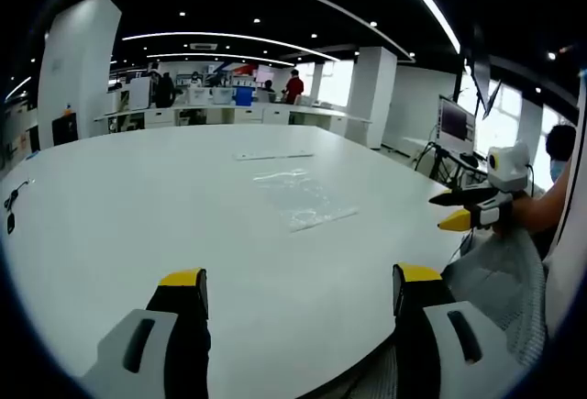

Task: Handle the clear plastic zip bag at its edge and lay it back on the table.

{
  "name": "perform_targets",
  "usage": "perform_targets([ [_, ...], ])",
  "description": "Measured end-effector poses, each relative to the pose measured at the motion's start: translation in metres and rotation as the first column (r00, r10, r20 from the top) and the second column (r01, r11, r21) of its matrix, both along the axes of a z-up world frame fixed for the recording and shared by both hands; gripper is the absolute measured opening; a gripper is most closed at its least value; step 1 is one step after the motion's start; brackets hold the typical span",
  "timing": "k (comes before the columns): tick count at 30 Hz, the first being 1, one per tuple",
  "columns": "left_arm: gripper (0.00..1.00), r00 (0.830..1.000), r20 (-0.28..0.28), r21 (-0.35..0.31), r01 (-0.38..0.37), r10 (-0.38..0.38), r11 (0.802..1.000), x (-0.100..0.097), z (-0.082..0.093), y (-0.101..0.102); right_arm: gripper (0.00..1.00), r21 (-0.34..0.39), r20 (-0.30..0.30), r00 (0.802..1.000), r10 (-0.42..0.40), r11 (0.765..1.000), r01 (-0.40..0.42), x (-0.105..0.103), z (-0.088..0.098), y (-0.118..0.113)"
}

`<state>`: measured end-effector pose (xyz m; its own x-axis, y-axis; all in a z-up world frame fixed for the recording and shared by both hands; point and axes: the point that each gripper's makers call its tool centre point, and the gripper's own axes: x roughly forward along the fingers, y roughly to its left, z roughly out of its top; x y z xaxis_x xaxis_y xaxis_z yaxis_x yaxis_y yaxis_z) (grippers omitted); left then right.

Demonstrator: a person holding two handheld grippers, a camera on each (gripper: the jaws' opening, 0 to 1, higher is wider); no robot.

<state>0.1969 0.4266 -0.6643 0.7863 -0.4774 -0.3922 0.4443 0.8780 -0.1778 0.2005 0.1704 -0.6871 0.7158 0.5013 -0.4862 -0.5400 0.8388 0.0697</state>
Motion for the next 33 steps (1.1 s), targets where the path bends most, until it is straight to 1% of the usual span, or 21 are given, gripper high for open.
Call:
perform_targets([
  [12, 0.81, 1.0, -0.002, 0.0, 0.003, -0.003, 1.0, 0.0, -0.0006, -0.0001, 0.63, -0.006, 0.001, 1.0, 0.005, 1.0, -0.005, 0.0002, -0.001, -0.0009],
  [22, 0.81, 1.0, -0.008, 0.002, 0.007, -0.007, 1.0, 0.0007, -0.0043, 0.002, 0.63, -0.022, 0.007, 1.0, 0.028, 0.999, -0.028, 0.0002, 0.001, 0.0011],
  [25, 0.81, 1.0, -0.01, 0.003, 0.008, -0.008, 1.0, 0.0006, -0.0045, 0.0019, 0.63, -0.031, 0.004, 0.999, 0.04, 0.999, -0.039, 0.0006, 0.0, 0.0016],
  [29, 0.81, 1.0, -0.009, 0.003, 0.006, -0.006, 1.0, -0.0011, 0.0018, -0.004, 0.63, -0.05, 0.002, 0.998, 0.058, 0.997, -0.058, 0.0017, -0.0016, 0.0014],
  [33, 0.8, 1.0, -0.009, 0.0, 0.002, -0.002, 1.0, -0.0005, 0.0005, -0.0033, 0.64, -0.065, -0.002, 0.997, 0.072, 0.995, -0.072, 0.004, -0.0032, 0.0009],
])
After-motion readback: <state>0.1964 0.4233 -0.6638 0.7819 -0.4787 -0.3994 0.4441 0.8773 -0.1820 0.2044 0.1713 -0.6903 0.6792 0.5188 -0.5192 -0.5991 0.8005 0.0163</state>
